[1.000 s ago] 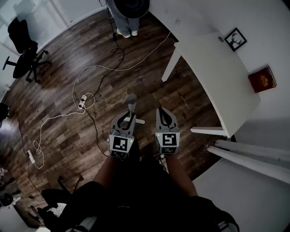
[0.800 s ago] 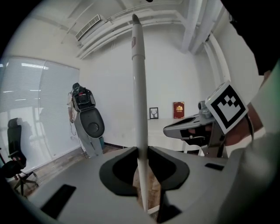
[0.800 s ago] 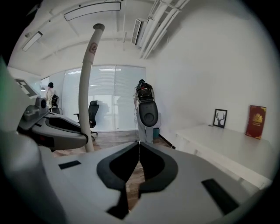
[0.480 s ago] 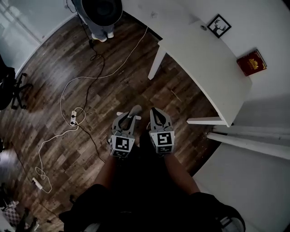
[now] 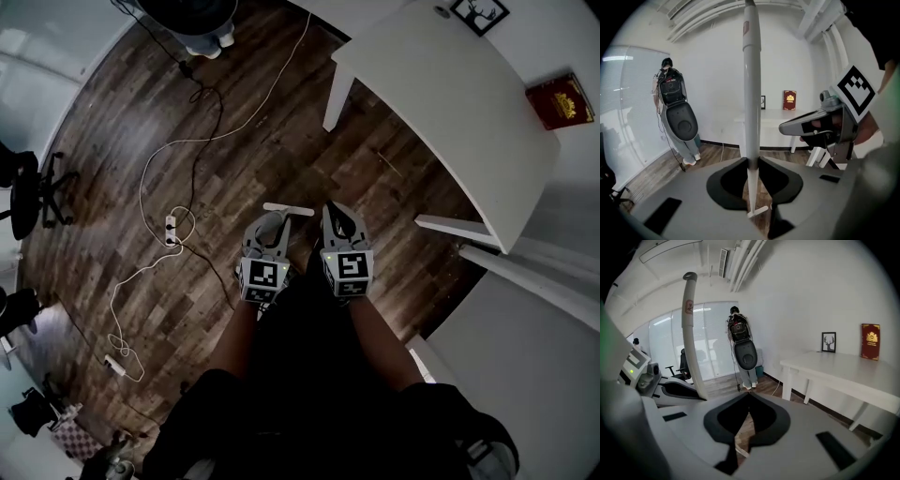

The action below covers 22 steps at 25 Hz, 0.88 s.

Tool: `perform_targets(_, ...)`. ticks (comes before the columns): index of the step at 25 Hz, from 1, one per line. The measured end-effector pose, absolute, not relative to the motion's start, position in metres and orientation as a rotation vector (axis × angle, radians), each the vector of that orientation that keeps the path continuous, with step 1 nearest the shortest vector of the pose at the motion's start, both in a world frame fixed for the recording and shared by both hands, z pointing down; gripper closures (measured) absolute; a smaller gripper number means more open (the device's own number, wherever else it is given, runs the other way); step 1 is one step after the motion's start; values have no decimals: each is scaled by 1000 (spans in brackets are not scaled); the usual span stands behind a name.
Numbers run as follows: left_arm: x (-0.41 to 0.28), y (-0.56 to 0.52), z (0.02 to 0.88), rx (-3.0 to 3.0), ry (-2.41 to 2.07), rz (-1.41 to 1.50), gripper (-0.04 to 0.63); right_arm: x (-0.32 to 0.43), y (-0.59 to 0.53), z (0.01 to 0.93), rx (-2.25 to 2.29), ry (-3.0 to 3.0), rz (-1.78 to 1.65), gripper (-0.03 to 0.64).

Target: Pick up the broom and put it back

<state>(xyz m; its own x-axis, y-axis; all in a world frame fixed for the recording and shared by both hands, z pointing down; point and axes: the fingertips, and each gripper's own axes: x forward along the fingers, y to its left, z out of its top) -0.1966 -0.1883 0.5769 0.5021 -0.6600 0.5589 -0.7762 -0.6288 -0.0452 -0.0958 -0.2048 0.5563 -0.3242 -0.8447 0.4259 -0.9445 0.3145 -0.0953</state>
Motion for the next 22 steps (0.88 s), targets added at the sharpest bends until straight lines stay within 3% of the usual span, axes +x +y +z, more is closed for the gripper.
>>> perform_targets(8,-173,-232,655,2456,-1086,1022,518,-51,-219,610,1625,-2192,621,595)
perform_targets(22,-73,-316,729,2588,-835,1128,518,54,-252,659,1811,-2030,663,595)
